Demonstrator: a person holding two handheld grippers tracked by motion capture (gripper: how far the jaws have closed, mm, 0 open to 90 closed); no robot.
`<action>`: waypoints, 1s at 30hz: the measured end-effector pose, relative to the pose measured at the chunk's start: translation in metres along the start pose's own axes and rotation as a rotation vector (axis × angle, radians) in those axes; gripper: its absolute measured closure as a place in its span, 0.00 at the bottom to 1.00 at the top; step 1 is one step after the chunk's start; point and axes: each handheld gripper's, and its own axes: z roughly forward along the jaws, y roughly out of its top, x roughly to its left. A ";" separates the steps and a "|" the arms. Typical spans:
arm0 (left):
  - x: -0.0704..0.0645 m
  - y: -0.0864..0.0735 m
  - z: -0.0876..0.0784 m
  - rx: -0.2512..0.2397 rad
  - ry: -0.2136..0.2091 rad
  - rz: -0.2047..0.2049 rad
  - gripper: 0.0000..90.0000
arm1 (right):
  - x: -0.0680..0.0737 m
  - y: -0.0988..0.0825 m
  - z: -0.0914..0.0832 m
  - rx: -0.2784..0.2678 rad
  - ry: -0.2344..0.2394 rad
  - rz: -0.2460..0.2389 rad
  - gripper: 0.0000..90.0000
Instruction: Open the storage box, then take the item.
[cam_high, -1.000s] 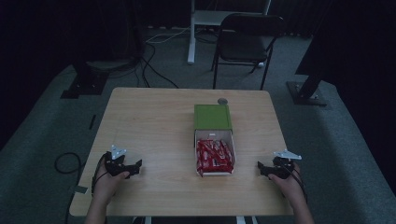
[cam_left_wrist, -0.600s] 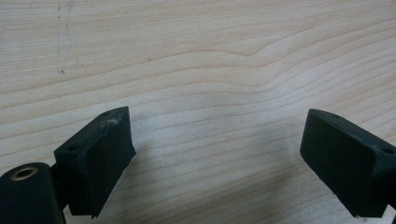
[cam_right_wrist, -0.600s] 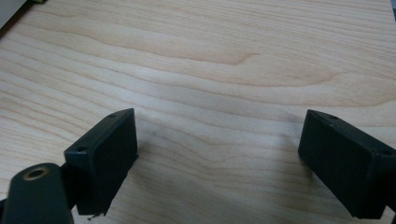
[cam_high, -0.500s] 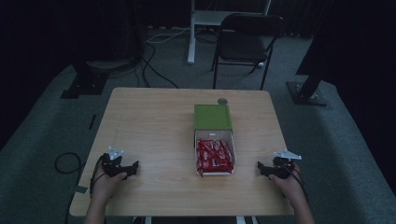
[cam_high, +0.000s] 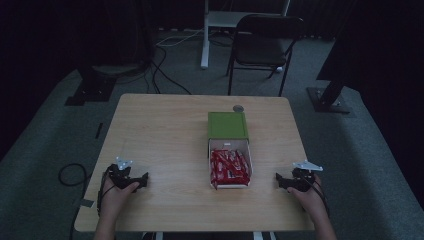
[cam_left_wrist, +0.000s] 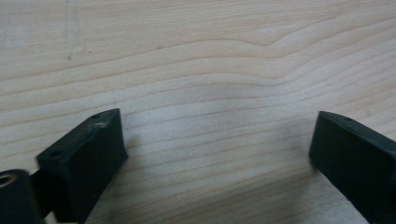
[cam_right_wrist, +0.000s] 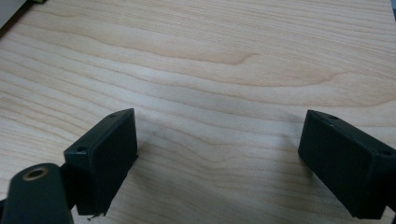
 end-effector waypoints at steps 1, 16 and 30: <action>0.000 0.000 0.000 0.000 0.002 -0.002 0.04 | 0.000 0.000 0.000 0.000 0.000 -0.001 0.12; -0.001 0.000 0.000 0.001 0.005 -0.008 0.04 | -0.001 0.000 -0.001 -0.008 -0.004 0.014 0.15; -0.001 0.000 0.000 0.003 0.005 -0.008 0.04 | 0.002 0.011 -0.017 -0.035 0.008 0.040 0.15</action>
